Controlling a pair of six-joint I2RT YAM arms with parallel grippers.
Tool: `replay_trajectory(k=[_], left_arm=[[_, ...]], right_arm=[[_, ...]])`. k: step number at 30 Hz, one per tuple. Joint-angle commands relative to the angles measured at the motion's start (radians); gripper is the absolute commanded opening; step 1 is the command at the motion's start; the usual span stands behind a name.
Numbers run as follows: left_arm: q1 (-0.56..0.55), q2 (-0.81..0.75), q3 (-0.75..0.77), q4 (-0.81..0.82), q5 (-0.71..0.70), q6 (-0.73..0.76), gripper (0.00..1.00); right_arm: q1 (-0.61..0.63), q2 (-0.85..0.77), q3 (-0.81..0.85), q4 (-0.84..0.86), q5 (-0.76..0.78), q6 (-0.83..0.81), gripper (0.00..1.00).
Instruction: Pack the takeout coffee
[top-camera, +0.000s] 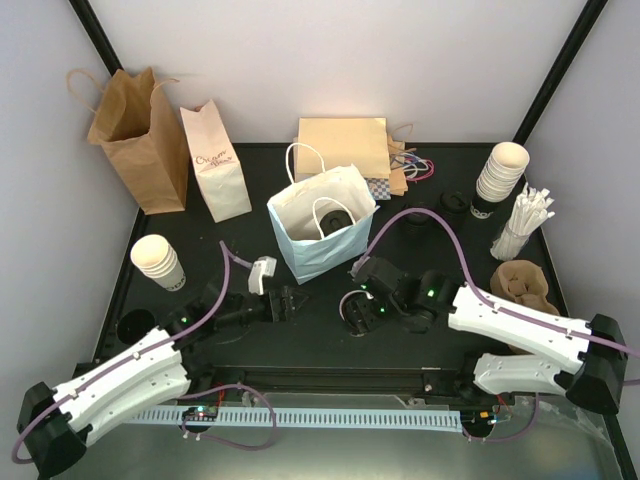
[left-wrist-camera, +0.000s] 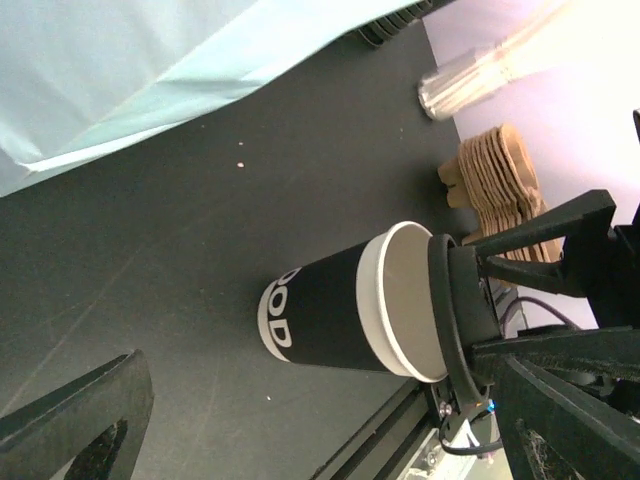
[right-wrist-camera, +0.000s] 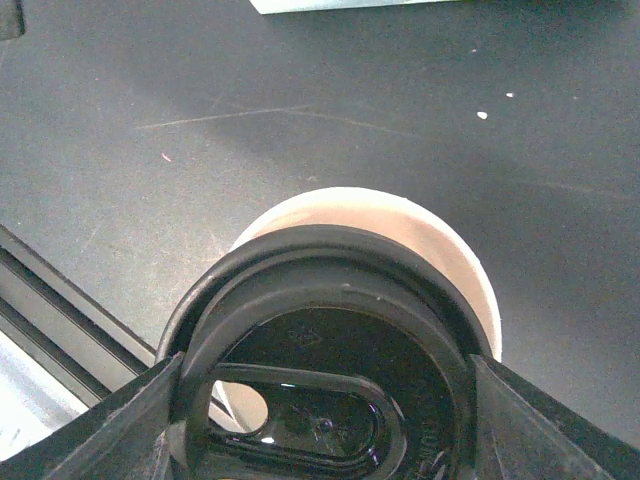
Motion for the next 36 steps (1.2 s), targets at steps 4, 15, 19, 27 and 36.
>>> replay_trajectory(k=[4, 15, 19, 27, 36], left_arm=[[-0.003, 0.056, 0.065, 0.096, 0.086, 0.041, 0.92], [-0.004, 0.099, 0.061, 0.143, 0.114, 0.034, 0.86], [-0.004, 0.112, 0.061, 0.157, 0.117, 0.036, 0.85], [-0.004, 0.149, 0.061, 0.171, 0.138, 0.031, 0.83], [-0.004, 0.184, 0.058, 0.200, 0.162, 0.027, 0.80]], right_arm=[[0.049, 0.047, 0.052, -0.003, 0.097, -0.005, 0.69], [0.072, 0.110, 0.118, -0.049, 0.170, -0.023, 0.69], [0.084, 0.132, 0.119, -0.049, 0.179, -0.022, 0.69], [0.099, 0.171, 0.128, -0.059, 0.210, -0.019, 0.69], [0.102, 0.195, 0.136, -0.057, 0.206, -0.037, 0.70]])
